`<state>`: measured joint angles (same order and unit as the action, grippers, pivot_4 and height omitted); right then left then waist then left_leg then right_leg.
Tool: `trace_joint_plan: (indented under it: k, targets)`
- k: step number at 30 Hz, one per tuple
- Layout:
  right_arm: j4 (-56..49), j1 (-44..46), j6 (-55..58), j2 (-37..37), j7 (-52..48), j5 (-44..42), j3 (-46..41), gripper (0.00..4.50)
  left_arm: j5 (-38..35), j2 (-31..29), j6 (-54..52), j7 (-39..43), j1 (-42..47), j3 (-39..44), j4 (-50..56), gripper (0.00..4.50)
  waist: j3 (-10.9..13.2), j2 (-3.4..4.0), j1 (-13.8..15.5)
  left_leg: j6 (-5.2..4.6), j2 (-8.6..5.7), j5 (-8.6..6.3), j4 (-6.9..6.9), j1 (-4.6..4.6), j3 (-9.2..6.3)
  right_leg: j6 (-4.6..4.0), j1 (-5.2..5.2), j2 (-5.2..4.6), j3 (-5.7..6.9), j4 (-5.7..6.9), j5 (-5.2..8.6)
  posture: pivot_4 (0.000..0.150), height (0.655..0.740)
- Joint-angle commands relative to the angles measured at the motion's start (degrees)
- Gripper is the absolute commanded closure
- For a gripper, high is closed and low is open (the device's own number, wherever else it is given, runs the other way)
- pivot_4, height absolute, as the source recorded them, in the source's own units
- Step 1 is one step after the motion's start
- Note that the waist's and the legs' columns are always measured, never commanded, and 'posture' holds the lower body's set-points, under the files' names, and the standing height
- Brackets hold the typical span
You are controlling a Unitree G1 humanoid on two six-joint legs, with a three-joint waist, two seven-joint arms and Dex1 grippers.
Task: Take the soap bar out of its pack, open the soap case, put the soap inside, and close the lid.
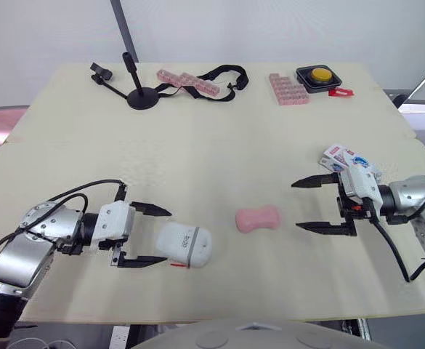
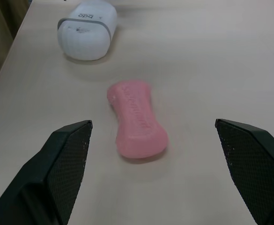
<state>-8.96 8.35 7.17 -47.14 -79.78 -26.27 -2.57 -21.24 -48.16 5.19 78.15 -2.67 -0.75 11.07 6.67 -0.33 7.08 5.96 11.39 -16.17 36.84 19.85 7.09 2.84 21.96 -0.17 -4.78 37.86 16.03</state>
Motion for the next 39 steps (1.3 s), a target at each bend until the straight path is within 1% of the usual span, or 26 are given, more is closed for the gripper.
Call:
trace_joint_plan:
  k: [1,3,8,15,19,25,33,39]
  targets:
    - [-3.3,1.4,1.4,0.1,1.2,-1.4,0.0,0.02,2.4,1.5,3.0,0.4,2.8,-2.2,-4.0,0.00,0.0,0.01,-0.1,0.00,-0.01,0.02,0.00,0.00,0.00,0.00,0.00,0.00,-0.01,0.02,0.00,0.150,0.7400]
    - [-3.6,2.1,1.9,0.3,1.6,-1.3,0.4,0.02,3.1,2.0,3.7,0.9,3.6,-3.4,-5.1,0.00,0.0,0.01,-0.3,-0.01,-0.02,0.04,0.01,0.00,0.00,0.00,0.01,0.01,-0.02,0.25,0.00,0.150,0.7400]
    - [-4.3,3.5,3.3,0.5,2.2,-1.5,1.1,0.02,3.6,2.0,4.3,2.6,4.5,-5.6,-6.3,0.00,0.0,0.00,-0.5,-0.01,-0.03,0.04,0.00,0.02,0.00,0.00,0.02,0.15,-0.03,0.26,0.00,0.150,0.7400]
    - [-5.0,4.3,4.8,0.7,2.8,-1.7,1.6,0.02,2.7,2.6,-1.3,0.6,6.7,-7.2,-1.4,0.00,0.0,0.01,-0.5,-0.01,-0.04,0.04,0.01,0.02,0.00,0.00,0.02,0.14,-0.01,0.29,0.00,0.150,0.7400]
    - [-5.5,4.3,5.4,0.8,3.3,-1.5,1.7,0.02,3.2,2.5,-2.3,0.5,7.0,-8.0,0.2,0.00,0.0,0.01,-0.6,0.00,-0.04,0.04,0.01,0.02,0.00,0.00,0.02,0.18,-0.03,0.29,0.00,0.150,0.7400]
    - [-5.5,4.1,5.9,0.5,3.4,-1.3,1.7,0.02,2.9,2.1,-4.0,0.7,7.0,-8.5,1.2,0.00,0.0,0.01,-0.6,0.00,-0.04,0.04,0.00,0.01,0.00,0.00,0.01,0.20,-0.03,0.29,0.00,0.150,0.7400]
    - [-4.8,4.2,5.8,0.6,3.3,-1.0,1.7,0.02,3.1,1.2,-3.8,2.4,6.6,-8.3,-1.1,0.00,0.0,0.01,-0.7,0.00,-0.05,0.04,0.01,0.01,0.00,0.00,0.01,0.21,-0.04,0.30,0.00,0.150,0.7400]
    - [-4.8,3.6,5.9,0.5,3.2,-1.0,1.6,0.02,2.6,1.5,-4.5,1.6,6.5,-7.6,-2.1,0.00,0.0,0.01,-0.6,0.00,-0.05,0.04,0.01,0.01,0.00,0.00,0.01,0.20,-0.03,0.31,0.00,0.150,0.7400]
